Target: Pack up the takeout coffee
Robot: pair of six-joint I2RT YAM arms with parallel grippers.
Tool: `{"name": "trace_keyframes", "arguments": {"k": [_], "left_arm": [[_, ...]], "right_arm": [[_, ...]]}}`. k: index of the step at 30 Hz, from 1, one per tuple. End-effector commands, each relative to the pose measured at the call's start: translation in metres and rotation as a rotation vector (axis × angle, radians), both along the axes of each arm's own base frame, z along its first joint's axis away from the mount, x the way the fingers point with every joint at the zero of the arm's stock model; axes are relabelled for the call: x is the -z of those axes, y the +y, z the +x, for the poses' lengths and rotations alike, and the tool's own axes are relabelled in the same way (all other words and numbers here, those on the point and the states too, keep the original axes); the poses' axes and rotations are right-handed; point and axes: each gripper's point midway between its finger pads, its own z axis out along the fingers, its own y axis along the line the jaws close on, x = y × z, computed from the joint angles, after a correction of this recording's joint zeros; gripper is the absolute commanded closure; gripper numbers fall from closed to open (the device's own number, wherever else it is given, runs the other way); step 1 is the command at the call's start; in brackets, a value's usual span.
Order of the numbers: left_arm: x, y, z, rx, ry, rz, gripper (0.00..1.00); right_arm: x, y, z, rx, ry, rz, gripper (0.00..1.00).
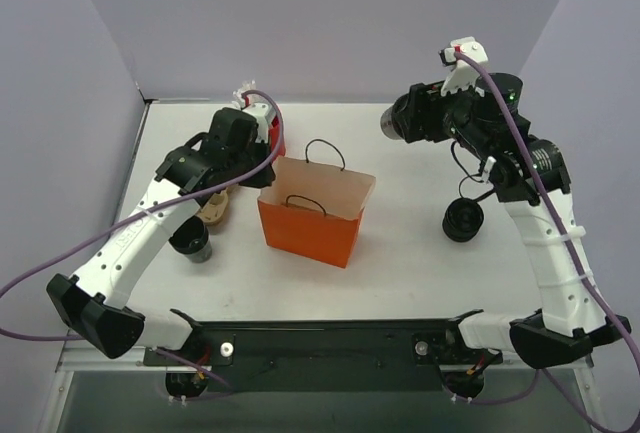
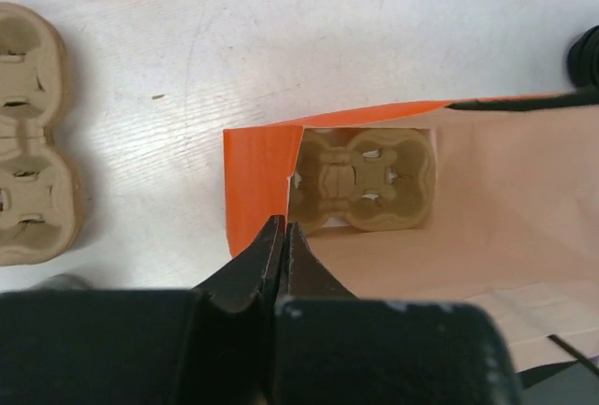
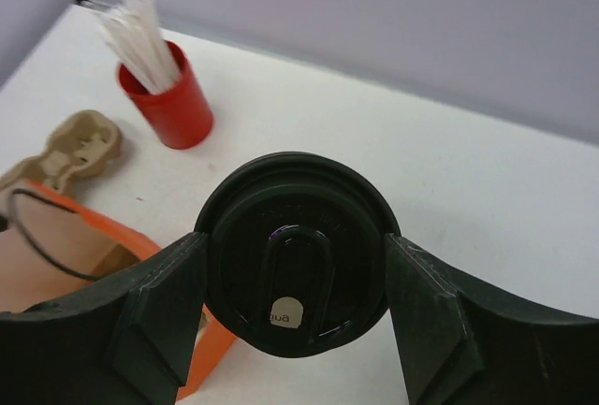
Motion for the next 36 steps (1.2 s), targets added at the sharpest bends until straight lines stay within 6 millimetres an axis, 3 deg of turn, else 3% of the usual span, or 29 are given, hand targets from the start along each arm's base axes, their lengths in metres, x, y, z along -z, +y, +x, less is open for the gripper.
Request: {"name": "trace_keyframes", "arguments": {"k": [1,5,10,14,16,17,23,31,36], "left_arm": [[-0.044,-0.027,0.027,0.008,-0.096,-0.141,1.00],[-0.051,-0.035,0.036,-0.009,-0.086,-0.163,1.00],[-0.043,-0.037,0.039,-0.023,-0.056,-0.162,1.00],[-0.037,-0.035,0.035,-0.028,-0.048,-0.164,1.00],[-0.037,-0.038,0.031,-0.007,-0.052,-0.186,1.00],[-0.039,-0.040,0.030,0.006,-0.059,-0.197,1.00],[-0.042,-0.045,0.028,0.045,-0.075,-0.261,1.00],[-0.072,-0.052,0.026,0.133,-0.206,-0.332,1.00],[-0.066,-0.061,0.021,0.214,-0.280,-0.373,1.00]], "right_arm": [[-0.078,0.052,-0.038,-0.309,-0.266,0.037,0.51],[-0.107,0.077,-0.060,-0.431,-0.345,0.065,0.51],[-0.141,0.096,-0.083,-0.520,-0.438,0.139,0.52],[-0.145,0.109,-0.092,-0.568,-0.448,0.176,0.53],[-0.136,0.120,-0.096,-0.611,-0.421,0.180,0.53],[-0.122,0.127,-0.095,-0.633,-0.388,0.173,0.53],[-0.079,0.144,-0.114,-0.736,-0.301,0.099,0.53],[0.020,0.135,-0.115,-0.741,-0.151,-0.153,0.54],[0.048,0.139,-0.108,-0.735,-0.168,-0.298,0.56]]}}
